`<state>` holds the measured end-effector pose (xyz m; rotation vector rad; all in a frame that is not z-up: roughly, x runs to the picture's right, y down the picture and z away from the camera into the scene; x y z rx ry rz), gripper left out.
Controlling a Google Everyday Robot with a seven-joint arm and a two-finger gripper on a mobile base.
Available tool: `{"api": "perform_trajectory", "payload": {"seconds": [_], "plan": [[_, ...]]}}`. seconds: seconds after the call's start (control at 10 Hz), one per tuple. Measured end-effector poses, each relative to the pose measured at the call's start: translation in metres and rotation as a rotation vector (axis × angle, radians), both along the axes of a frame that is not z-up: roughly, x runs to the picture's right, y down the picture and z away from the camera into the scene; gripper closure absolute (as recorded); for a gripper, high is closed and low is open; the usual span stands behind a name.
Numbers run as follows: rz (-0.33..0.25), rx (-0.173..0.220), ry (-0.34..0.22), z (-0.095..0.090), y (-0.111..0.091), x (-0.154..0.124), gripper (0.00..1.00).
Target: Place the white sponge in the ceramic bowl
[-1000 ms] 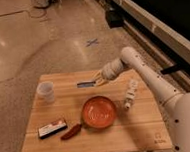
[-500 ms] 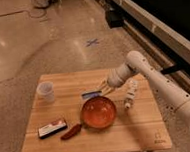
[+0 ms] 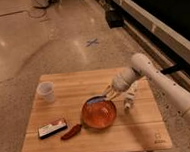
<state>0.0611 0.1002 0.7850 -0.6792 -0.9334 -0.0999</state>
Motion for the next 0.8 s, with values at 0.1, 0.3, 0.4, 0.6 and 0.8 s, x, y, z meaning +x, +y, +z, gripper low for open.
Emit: {"api": "perform_trajectory", "payload": {"seconds": [0.1,0.3,0.4,0.6,0.8], "plan": [[-0.005,-0.003,-0.005,-0.0014,0.0040,0.0008,0.36],[-0.005,-0.007,-0.012,-0.0023,0.0062,0.0013,0.23],[-0.006,-0.007,-0.013,-0.0022,0.0063,0.0005,0.23],[-0.007,-0.007,-0.014,-0.0022,0.0060,-0.0005,0.23],[-0.006,-0.007,-0.013,-0.0023,0.0059,0.0001,0.23]]}}
